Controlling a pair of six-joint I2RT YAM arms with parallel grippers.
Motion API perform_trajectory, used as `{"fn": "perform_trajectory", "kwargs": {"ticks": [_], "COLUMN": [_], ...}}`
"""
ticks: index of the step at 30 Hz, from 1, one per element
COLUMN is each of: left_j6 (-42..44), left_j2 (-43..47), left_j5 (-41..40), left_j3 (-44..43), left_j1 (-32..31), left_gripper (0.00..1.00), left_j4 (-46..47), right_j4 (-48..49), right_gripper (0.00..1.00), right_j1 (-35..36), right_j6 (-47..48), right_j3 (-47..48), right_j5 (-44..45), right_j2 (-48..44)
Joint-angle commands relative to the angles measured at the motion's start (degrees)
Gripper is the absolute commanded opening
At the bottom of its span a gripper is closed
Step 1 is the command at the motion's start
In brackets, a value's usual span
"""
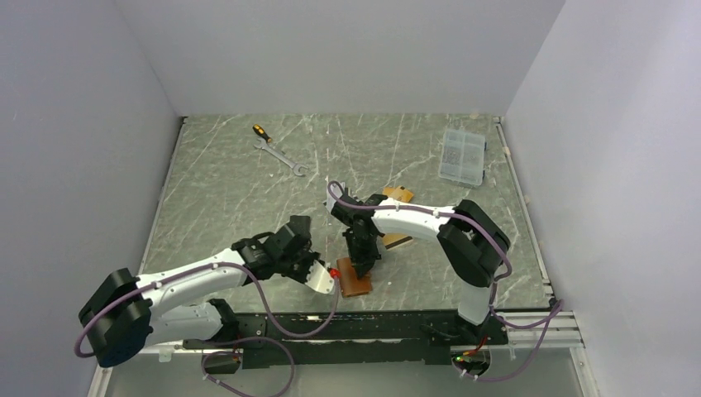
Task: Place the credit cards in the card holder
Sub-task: Close the card holder at the center of the board.
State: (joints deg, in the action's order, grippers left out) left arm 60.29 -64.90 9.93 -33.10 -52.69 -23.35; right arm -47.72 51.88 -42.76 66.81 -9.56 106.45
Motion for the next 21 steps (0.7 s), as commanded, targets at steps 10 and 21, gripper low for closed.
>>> {"fn": "perform_trajectory", "kwargs": {"ticks": [10,21], "left_j6": [-4.06,-2.21], "left_j2": [4.07,0.73], "left_j5": [6.54,9.82], "left_j3": [0.71,-2.21], "left_j1": [6.81,6.66], "left_gripper": [0.14,0.16], "left_j4": [-5.42,-5.08], "right_j4": [13.87,6.09], "right_gripper": [0.0,0.32], "right_j1": [1.3,1.49], "right_j6": [-2.39,-2.75], "right_j3": [-6.53,1.73], "right_j5": [6.01,8.21], "right_j2": [0.68,-7.71]}}
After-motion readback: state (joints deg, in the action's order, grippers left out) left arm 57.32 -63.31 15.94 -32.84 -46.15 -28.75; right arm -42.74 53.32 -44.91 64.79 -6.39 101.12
